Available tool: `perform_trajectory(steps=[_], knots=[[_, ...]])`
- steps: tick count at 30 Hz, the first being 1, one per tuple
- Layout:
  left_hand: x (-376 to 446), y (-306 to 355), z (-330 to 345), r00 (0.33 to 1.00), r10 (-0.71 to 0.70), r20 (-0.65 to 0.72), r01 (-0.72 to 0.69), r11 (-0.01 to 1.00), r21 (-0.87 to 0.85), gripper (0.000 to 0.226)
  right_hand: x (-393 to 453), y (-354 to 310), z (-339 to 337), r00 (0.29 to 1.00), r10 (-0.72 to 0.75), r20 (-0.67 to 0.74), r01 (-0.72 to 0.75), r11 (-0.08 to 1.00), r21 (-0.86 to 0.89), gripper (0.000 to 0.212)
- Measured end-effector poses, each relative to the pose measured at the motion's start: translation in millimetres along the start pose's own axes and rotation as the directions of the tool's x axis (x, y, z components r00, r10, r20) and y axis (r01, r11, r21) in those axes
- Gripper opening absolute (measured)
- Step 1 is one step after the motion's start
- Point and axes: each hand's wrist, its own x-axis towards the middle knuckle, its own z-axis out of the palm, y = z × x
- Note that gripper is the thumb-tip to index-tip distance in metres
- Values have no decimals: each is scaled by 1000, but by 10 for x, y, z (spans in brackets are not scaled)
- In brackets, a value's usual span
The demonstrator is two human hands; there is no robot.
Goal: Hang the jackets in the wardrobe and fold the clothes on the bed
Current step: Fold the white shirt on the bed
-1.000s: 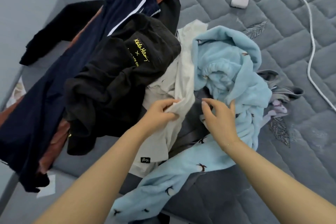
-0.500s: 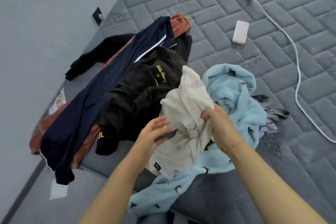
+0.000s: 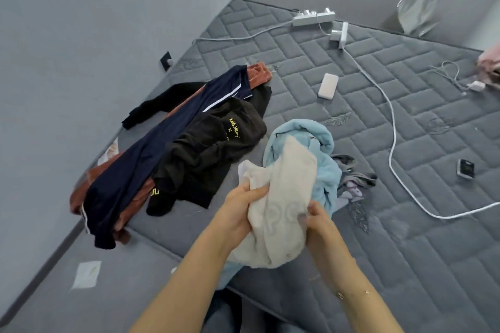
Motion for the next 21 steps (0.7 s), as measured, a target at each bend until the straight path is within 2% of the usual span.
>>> perform_trajectory(steps=[3,6,10,12,14,17,19,21], knots=[[-347,-179,268,999,49,11,-49,998,35,38,-224,-174,-101,996,-60,-62,68,990,123,62],[-645,-319,492,994,106,21,-108,988,115,35,-460,-282,-140,961,-183,-208,195,980,39,52],[-1052,-494,653,989,130,76,-142,972,186,43,-772,-284,-201,882,-203,-424,205,978,-42,31],[-1249,-565,664,986,123,110,-147,960,239,46,-960,-283,-235,880,-205,-430,239,971,28,30],[-1434,-605,649,982,95,163,-146,929,339,44,-1162,-309,-275,904,-208,-374,293,938,186,32],[-1701,-560,585,976,55,209,-163,821,547,32,-1520,-379,-341,912,-229,-341,353,861,367,33],[-1832,-508,546,976,116,185,-207,761,615,35,-1803,-432,-328,909,-240,-341,375,827,418,29],[-1954,-498,549,962,201,184,-271,769,579,45,-2107,-467,-268,905,-252,-343,390,813,433,27]])
